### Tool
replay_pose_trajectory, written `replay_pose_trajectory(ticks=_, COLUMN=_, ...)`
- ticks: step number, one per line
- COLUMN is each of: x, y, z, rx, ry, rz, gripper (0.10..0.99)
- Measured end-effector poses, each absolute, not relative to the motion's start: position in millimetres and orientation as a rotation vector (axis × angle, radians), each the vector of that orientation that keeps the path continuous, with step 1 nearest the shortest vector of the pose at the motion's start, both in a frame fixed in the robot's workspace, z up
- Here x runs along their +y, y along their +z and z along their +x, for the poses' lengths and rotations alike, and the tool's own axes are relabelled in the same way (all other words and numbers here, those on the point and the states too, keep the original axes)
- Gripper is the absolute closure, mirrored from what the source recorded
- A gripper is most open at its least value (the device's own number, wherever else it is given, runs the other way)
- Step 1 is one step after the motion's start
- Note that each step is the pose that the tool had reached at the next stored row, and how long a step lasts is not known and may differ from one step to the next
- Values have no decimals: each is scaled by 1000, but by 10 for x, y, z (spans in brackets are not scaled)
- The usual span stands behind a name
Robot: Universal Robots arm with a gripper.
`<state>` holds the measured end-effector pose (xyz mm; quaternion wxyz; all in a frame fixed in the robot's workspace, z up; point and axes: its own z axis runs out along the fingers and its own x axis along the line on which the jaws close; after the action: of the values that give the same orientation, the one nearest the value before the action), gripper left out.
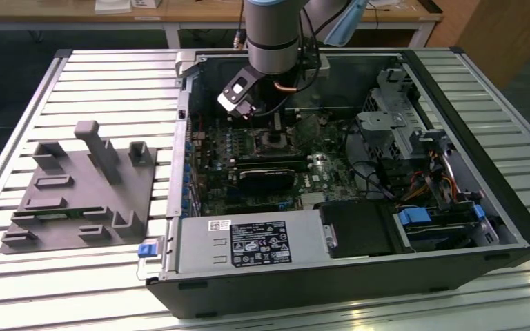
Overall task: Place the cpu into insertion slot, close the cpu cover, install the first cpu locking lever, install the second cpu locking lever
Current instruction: 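Place the cpu into insertion slot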
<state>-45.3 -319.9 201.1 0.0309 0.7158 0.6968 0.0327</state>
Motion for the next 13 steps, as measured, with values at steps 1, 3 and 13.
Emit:
replay_pose_trajectory(ticks=1, x=-3200, y=2007, z=-453, rx=2138, ry=100, rz=2214, gripper=980)
replay_pose_trajectory(ticks=3, x=-3200, y=2001, z=-453, rx=2127, ry=100, rz=2224, gripper=980)
replay_pose_trajectory(ticks=13, x=-3200, y=1985, z=-454, rx=2113, ry=99, rz=2237, gripper=980)
